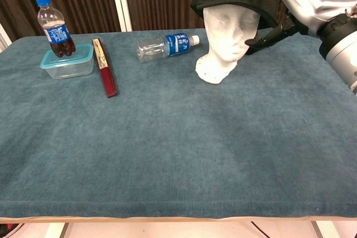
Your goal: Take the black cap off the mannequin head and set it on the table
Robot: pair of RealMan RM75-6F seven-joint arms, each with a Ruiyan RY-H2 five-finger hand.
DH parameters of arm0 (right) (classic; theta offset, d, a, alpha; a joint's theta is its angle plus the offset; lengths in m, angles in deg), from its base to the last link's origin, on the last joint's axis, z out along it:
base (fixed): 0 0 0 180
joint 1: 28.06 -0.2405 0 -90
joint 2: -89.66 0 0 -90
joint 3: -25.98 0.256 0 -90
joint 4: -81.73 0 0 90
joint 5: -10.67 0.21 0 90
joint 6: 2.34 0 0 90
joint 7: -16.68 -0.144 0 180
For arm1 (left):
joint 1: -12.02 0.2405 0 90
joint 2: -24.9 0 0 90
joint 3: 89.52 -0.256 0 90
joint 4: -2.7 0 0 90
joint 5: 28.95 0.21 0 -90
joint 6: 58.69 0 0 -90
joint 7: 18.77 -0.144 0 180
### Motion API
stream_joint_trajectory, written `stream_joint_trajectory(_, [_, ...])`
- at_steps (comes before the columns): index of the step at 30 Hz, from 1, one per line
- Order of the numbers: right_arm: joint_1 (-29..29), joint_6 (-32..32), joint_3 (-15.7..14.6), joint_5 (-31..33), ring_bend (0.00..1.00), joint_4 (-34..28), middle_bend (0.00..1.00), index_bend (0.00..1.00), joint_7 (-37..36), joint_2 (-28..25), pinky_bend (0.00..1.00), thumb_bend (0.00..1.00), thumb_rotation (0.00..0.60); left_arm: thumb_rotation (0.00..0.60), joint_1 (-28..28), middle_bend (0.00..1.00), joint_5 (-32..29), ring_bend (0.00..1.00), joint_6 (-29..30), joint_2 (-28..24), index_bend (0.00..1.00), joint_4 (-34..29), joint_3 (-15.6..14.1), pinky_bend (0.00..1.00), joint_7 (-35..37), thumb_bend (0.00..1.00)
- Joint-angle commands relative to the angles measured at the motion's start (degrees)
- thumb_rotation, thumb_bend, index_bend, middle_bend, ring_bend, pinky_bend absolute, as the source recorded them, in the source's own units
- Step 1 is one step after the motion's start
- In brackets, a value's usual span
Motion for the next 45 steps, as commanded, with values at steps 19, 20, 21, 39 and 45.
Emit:
stream_joint_trajectory(19, [-6.3, -5.5, 1.7, 0.2, 0.25, 13.1, 0.38, 0.51, -2.1, 8.8, 0.46, 0.1, 0.6, 0.6, -0.6, 0.0, -0.1, 0.03, -1.3, 0.0, 0.0, -0.2, -0.4, 0.08, -0.3, 0.3])
stream_joint_trajectory(20, [-6.6, -5.8, 1.8, 0.2, 0.27, 14.0, 0.39, 0.53, -2.2, 9.3, 0.49, 0.1, 0.6, 0.6, -0.6, 0.0, -0.1, 0.03, -1.3, -0.1, 0.0, -0.2, -0.4, 0.08, -0.3, 0.3])
stream_joint_trajectory(21, [-7.1, -6.1, 1.9, 0.1, 0.29, 15.2, 0.4, 0.55, -2.4, 9.9, 0.51, 0.11, 0.6, 0.6, -0.5, 0.0, 0.0, 0.04, -1.2, -0.1, 0.0, -0.2, -0.5, 0.08, -0.3, 0.3])
stream_joint_trajectory(39, [-15.6, -14.7, 4.3, -3.6, 0.63, 34.5, 0.67, 0.93, -8.5, 14.4, 0.93, 0.21, 0.6, 0.6, -0.4, 0.0, 1.0, 0.05, -0.4, 0.0, 0.0, 0.4, -1.0, 0.08, 0.4, 0.3])
stream_joint_trajectory(45, [-17.8, -14.8, 4.4, -2.5, 0.65, 39.1, 0.7, 0.97, -10.1, 14.9, 0.97, 0.23, 0.6, 0.6, -0.4, 0.0, 0.9, 0.05, -0.2, -0.1, 0.0, 0.5, -0.8, 0.08, 0.7, 0.3])
